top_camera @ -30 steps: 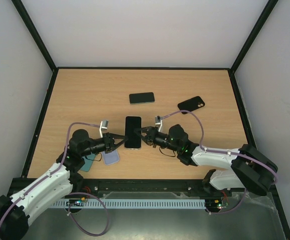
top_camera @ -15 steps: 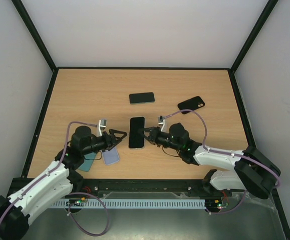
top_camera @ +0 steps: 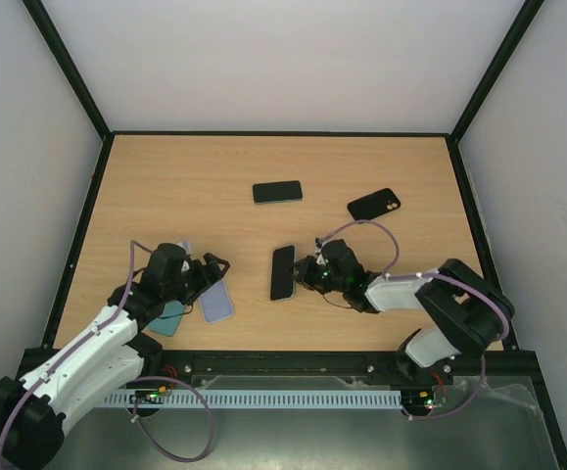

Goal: Put the phone into the phone case

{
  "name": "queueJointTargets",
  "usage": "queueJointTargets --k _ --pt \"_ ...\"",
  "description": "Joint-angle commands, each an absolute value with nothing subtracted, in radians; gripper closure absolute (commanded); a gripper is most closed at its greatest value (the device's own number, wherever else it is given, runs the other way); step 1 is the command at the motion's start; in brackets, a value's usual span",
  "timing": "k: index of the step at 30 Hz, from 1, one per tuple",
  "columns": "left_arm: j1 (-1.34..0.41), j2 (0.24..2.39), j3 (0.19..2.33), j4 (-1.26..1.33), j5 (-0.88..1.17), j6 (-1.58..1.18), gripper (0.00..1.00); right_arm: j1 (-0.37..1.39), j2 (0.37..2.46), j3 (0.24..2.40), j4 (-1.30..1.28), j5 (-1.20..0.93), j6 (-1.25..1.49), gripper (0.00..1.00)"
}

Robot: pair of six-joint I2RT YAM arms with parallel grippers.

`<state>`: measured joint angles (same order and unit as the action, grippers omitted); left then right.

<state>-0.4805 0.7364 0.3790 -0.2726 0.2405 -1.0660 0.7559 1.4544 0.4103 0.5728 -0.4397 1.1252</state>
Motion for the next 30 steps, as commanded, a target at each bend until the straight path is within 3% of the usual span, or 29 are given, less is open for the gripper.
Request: queueJointTargets --k 1,8,17,30 --pt "-0.469 0.769 0.396 -0.341 0.182 -1.047 0.04 0.752 1.517 0.415 0.660 -0.485 1.123 0.89" --pt "-0.468 0.818 0.381 -0.312 0.169 -1.050 0.04 0.743 1.559 0.418 0.598 -0.454 1.092 0.84" --pt "-0.469 0.899 0.347 -0.189 0.215 -1.060 0.05 0.732 1.522 0.454 0.417 -0.362 1.030 0.66" --pt "-0.497 1.077 0.312 0.009 0.250 -1.099 0.05 0.728 1.324 0.529 0.107 -0.081 0.940 0.25"
